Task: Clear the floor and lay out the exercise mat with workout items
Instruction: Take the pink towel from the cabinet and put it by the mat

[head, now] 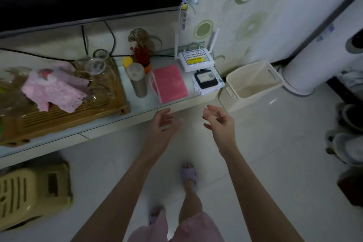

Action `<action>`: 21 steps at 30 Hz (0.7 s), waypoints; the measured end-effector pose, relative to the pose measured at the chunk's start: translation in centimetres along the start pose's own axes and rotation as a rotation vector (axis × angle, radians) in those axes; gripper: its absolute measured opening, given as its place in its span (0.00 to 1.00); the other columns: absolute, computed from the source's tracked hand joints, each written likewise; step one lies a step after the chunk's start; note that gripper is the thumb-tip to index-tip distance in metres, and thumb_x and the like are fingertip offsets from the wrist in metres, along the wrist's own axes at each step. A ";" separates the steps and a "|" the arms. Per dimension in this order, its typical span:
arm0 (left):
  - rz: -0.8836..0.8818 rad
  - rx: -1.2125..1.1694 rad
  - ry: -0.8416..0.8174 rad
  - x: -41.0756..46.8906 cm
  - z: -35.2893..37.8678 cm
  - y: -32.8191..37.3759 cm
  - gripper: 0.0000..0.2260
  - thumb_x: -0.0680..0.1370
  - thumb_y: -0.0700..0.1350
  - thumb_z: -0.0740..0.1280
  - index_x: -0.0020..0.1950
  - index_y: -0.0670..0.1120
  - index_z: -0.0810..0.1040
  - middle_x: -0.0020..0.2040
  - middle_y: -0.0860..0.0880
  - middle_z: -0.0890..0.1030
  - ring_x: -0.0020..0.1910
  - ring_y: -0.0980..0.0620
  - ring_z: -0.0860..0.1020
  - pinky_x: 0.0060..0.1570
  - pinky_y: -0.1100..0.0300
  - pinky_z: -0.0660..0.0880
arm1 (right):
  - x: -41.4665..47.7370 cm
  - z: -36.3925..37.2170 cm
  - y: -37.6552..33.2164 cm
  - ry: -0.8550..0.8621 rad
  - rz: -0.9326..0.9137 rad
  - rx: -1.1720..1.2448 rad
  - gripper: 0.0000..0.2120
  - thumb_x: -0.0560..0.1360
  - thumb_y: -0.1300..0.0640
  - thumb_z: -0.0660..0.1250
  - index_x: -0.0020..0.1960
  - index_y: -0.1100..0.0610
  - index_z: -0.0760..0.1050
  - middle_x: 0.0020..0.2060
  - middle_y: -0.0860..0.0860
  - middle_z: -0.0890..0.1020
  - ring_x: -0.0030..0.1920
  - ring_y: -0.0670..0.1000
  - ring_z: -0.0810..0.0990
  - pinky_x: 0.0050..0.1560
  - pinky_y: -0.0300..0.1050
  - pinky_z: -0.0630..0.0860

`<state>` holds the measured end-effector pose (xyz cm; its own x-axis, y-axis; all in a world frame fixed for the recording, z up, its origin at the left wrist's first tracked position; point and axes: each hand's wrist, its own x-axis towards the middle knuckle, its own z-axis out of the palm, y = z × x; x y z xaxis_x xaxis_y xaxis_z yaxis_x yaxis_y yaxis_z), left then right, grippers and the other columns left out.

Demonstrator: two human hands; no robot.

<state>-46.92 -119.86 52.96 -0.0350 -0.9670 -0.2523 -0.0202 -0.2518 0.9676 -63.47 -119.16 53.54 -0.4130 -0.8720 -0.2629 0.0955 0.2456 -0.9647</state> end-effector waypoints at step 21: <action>-0.243 -0.127 0.490 21.0 5.4 -4.5 0.13 0.74 0.43 0.71 0.57 0.50 0.74 0.47 0.53 0.79 0.43 0.58 0.78 0.37 0.71 0.73 | 26.8 6.2 3.0 -0.391 0.169 -0.217 0.05 0.75 0.61 0.68 0.50 0.54 0.77 0.46 0.55 0.82 0.43 0.49 0.80 0.43 0.44 0.78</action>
<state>-52.96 -138.80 43.23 0.4248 -0.7780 -0.4629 0.1515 -0.4430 0.8836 -68.67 -144.42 43.51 -0.0323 -0.8958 -0.4432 -0.0760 0.4444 -0.8926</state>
